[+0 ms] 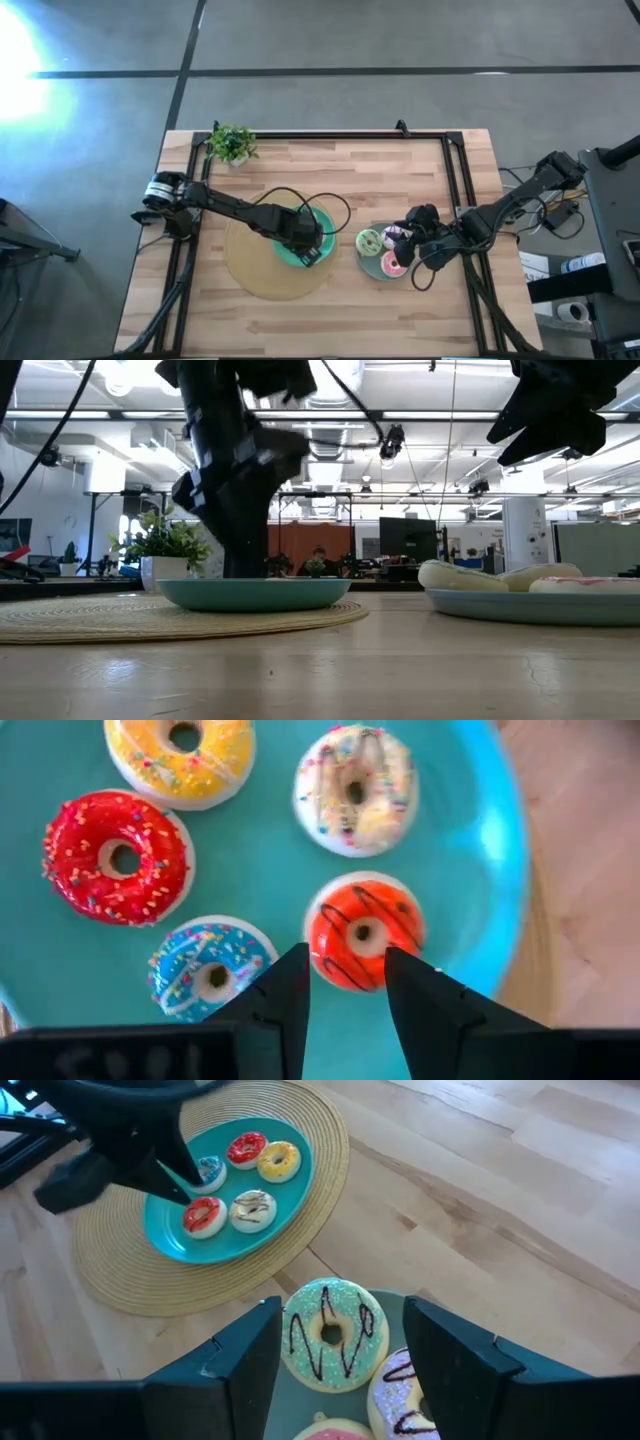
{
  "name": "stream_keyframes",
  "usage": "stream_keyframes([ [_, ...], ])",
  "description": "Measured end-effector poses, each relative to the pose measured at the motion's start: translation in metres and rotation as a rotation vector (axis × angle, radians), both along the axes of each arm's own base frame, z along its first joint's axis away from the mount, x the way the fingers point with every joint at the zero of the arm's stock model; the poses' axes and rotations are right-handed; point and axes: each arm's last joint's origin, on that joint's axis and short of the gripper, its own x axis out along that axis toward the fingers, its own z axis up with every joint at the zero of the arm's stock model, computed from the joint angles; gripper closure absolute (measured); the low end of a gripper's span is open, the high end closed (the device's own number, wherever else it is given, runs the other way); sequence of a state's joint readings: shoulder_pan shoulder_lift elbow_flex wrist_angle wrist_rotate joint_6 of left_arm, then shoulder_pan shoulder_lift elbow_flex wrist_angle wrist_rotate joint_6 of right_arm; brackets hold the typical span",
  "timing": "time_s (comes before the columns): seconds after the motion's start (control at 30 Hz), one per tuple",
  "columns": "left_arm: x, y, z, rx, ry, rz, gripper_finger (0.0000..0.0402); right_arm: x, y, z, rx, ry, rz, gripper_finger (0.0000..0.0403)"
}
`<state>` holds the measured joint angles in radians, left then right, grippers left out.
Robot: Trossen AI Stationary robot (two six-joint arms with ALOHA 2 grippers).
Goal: Pick & Place donuts
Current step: Return to Home Position
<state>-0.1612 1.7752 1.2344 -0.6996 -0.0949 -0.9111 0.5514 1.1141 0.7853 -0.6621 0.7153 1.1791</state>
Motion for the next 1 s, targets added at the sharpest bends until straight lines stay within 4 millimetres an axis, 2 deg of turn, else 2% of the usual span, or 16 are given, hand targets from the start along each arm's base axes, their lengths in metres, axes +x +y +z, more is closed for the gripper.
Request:
stream_keyframes([
  [0.13, 0.000, -0.005, 0.027, -0.011, -0.089, -0.054, 0.0296, 0.000, 0.001, 0.001, 0.058, -0.005, -0.014, 0.0202],
  [0.27, -0.004, -0.007, 0.055, -0.022, -0.179, -0.066, 0.0296, 0.002, 0.003, 0.010, 0.160, -0.026, -0.025, 0.0202],
  [0.37, -0.013, -0.004, 0.072, -0.075, -0.230, 0.044, 0.0296, 0.002, 0.005, 0.021, 0.234, -0.038, 0.000, 0.0202],
  [0.43, -0.016, -0.003, 0.080, -0.094, -0.268, 0.100, 0.0296, 0.004, 0.006, 0.031, 0.202, -0.052, 0.052, 0.0202],
  [0.53, -0.014, -0.006, 0.090, -0.101, -0.372, 0.055, 0.0296, 0.005, 0.007, 0.046, 0.137, -0.070, 0.138, 0.0202],
  [0.63, -0.010, -0.012, 0.093, -0.133, -0.488, -0.031, 0.0296, 0.003, 0.004, 0.046, 0.118, -0.069, 0.150, 0.0202],
  [0.73, -0.010, -0.014, 0.079, -0.161, -0.542, -0.058, 0.0296, -0.002, 0.001, 0.024, 0.150, -0.045, 0.146, 0.0202],
  [0.8, -0.014, -0.014, 0.065, -0.184, -0.546, -0.059, 0.0296, -0.004, 0.002, 0.007, 0.236, -0.084, 0.186, 0.0202],
  [0.87, -0.016, -0.013, 0.054, -0.220, -0.585, -0.059, 0.0296, -0.006, 0.003, -0.008, 0.315, -0.174, 0.272, 0.0202],
  [1.0, -0.030, -0.010, 0.054, -0.252, -0.759, -0.096, 0.0296, -0.012, -0.005, -0.021, 0.377, -0.446, 0.387, 0.0202],
])
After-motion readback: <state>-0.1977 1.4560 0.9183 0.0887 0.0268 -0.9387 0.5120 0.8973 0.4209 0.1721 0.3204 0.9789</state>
